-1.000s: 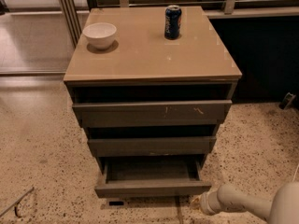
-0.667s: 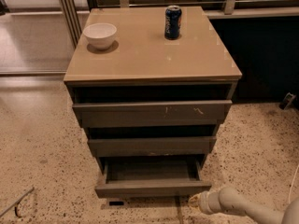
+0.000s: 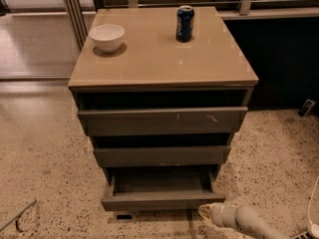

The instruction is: Close bottom drawer

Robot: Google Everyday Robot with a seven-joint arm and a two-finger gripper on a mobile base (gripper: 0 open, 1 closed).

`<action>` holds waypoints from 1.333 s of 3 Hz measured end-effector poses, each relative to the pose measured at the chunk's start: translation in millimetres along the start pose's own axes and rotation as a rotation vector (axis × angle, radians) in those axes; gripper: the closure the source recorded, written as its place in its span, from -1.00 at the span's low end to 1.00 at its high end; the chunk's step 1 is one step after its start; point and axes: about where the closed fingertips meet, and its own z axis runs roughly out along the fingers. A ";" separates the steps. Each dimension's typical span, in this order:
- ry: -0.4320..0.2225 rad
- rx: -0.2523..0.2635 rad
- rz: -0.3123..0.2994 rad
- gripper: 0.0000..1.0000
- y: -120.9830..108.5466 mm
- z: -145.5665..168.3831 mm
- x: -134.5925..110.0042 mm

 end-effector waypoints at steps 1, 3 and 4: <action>0.001 0.072 -0.021 1.00 -8.8 2.8 5.8; 0.007 0.181 -0.001 1.00 -28.4 12.0 21.2; 0.004 0.219 0.015 1.00 -44.6 18.1 25.1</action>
Offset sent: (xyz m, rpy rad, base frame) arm 0.0343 -0.0233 -0.0062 0.0114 -0.1784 -0.1167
